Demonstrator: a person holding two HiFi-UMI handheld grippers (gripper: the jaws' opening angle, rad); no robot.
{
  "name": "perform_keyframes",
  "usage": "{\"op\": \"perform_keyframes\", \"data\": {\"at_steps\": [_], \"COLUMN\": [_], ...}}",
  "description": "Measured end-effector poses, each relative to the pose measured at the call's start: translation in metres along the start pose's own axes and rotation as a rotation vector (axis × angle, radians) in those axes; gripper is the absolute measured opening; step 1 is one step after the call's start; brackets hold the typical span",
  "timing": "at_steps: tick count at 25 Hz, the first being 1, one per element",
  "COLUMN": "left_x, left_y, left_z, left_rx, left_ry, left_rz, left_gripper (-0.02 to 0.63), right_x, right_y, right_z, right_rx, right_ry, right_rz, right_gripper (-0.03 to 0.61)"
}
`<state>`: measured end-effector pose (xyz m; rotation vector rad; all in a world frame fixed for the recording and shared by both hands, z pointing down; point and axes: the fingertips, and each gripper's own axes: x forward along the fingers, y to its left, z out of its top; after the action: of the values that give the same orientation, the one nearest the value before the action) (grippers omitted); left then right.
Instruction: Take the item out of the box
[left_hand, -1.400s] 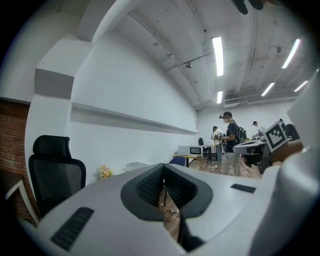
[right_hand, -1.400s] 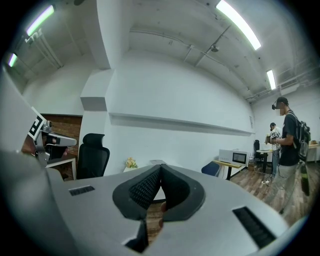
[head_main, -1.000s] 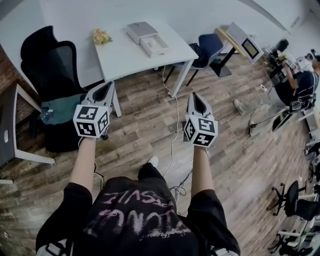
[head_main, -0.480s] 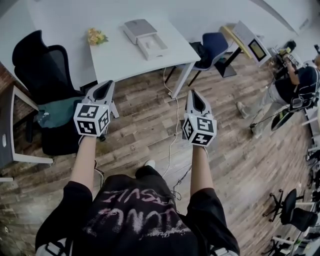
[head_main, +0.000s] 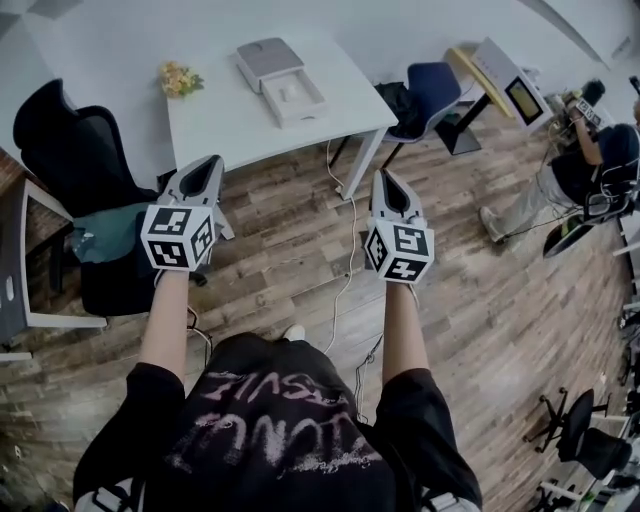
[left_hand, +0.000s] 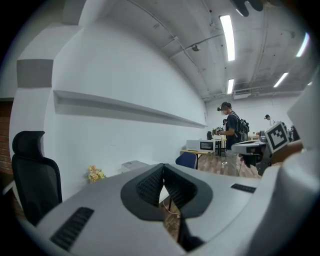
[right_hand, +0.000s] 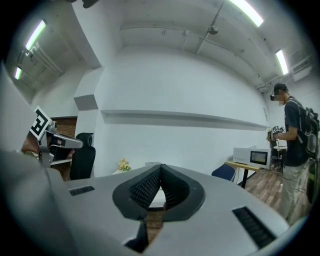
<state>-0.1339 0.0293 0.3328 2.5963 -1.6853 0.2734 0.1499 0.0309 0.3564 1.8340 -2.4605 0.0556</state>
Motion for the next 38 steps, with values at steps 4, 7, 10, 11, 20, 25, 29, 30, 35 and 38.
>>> {"op": "perform_keyframes", "data": {"at_steps": [4,7,10,11,20,25,29,30,35,38], "left_x": [0.009,0.013,0.018,0.020,0.035,0.055,0.076,0.083,0.111,0.126], "left_y": [0.000,0.000,-0.001,-0.002,0.010,0.009,0.014,0.016,0.030,0.038], "left_z": [-0.004,-0.002,-0.002,-0.003,0.002,0.000,-0.002,-0.002,-0.003,-0.003], "left_rx": [-0.001,0.000,0.005,0.007,0.006,0.006,-0.008,-0.012,-0.020,-0.024], "left_ry": [0.018,0.017,0.021,0.024,0.012,0.010,0.013,0.013,0.013,0.011], "left_rz": [0.021,0.031,0.025,0.023,0.039,0.016,0.001,-0.003,-0.017,-0.022], "left_gripper": [0.002,0.002,0.002,0.002,0.002,0.002,0.002,0.002,0.002,0.002], "right_x": [0.008,0.013,0.019,0.021,0.043,0.055,0.069,0.074,0.099,0.114], "right_y": [-0.006,-0.008,-0.010,-0.010,-0.014,-0.022,-0.028,-0.030,-0.037,-0.039], "right_z": [-0.003,-0.007,-0.010,-0.011,-0.007,-0.010,-0.008,-0.009,-0.009,-0.010], "right_rx": [0.013,0.016,0.020,0.021,0.017,0.008,-0.003,-0.006,-0.008,-0.014], "right_ry": [-0.009,-0.006,-0.006,-0.009,-0.027,-0.024,-0.018,-0.014,-0.011,-0.005], "right_rz": [0.025,0.040,0.053,0.056,0.072,0.065,0.062,0.061,0.046,0.041], "right_gripper": [0.009,0.009,0.009,0.009,0.009,0.009,0.009,0.009,0.009,0.009]}}
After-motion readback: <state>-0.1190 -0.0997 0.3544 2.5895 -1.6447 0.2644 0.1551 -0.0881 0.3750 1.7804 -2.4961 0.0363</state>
